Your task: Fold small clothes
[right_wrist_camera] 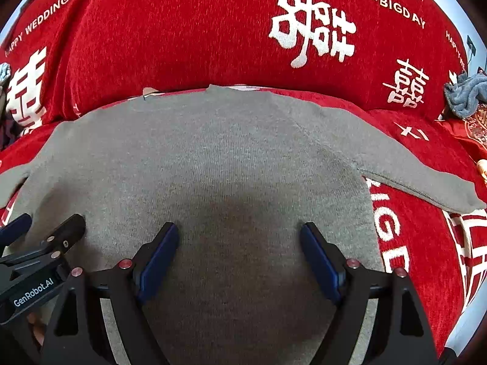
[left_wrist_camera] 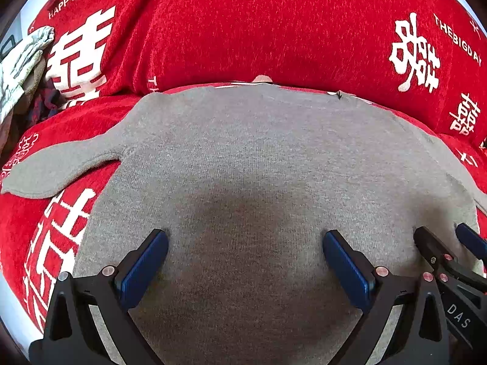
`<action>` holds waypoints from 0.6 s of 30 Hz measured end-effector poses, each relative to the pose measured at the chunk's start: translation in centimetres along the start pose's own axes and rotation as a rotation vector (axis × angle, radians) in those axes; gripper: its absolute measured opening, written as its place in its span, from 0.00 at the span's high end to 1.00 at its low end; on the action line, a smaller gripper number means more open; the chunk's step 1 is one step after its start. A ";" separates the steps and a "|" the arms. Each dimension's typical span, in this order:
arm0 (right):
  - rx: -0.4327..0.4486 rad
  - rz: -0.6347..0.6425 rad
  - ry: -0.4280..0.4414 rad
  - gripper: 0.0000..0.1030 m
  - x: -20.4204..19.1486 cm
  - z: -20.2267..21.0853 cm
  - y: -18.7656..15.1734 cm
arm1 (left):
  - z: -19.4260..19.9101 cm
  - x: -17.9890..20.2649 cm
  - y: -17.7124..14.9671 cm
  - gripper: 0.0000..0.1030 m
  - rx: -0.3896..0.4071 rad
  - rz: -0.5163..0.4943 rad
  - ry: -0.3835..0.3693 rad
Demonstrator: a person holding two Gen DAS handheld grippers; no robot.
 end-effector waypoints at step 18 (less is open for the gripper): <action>-0.132 -0.018 0.008 0.18 -0.3 0.7 -0.4 | -0.2 0.0 0.1 0.01 -0.101 -0.005 -0.007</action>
Point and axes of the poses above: each gripper's, at about its wrist camera, not at the fingertips, and z roughly against the way its jaws point, x to its right, y to its top, the point moved 4 cm from there along -z, roughly the way its jaws point, and after that the axes turned 5 degrees about -x, right-handed, at the moved point
